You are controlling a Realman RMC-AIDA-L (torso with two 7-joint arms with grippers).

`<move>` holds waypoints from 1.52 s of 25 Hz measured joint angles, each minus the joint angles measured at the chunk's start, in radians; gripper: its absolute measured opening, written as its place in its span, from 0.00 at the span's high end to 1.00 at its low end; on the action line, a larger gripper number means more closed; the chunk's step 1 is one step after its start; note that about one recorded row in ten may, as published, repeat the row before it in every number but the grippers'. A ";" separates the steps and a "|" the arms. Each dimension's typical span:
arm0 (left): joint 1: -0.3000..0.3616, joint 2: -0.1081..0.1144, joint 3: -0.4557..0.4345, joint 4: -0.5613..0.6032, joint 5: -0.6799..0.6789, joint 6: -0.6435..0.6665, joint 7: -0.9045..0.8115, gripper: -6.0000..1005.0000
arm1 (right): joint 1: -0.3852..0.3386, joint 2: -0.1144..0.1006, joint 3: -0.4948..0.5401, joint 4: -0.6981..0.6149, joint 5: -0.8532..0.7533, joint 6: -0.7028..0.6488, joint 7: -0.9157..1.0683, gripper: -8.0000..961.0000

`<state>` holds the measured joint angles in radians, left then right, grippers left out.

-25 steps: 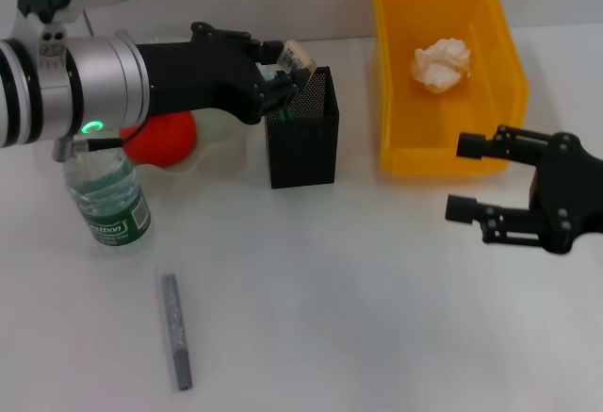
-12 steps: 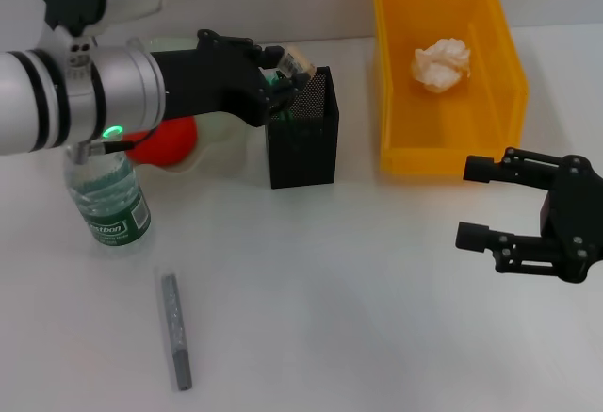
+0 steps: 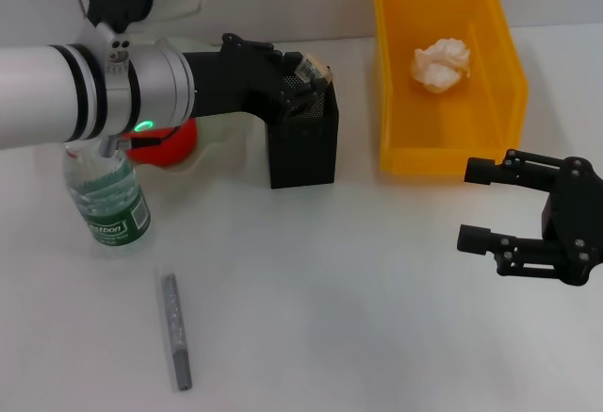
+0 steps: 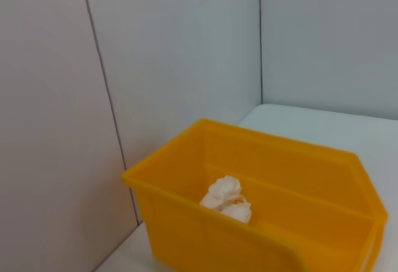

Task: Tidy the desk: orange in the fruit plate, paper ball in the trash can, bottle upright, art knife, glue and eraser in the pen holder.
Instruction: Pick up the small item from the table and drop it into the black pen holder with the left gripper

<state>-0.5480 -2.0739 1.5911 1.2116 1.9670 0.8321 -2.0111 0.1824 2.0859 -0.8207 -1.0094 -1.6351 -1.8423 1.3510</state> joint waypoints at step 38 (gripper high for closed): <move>-0.081 -0.005 0.021 -0.170 0.005 -0.140 0.033 0.59 | 0.000 -0.003 0.011 0.003 0.001 -0.003 0.000 0.21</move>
<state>-0.6287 -2.0785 1.6122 1.0418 1.9723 0.6921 -1.9785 0.1825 2.0831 -0.8099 -1.0062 -1.6342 -1.8448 1.3511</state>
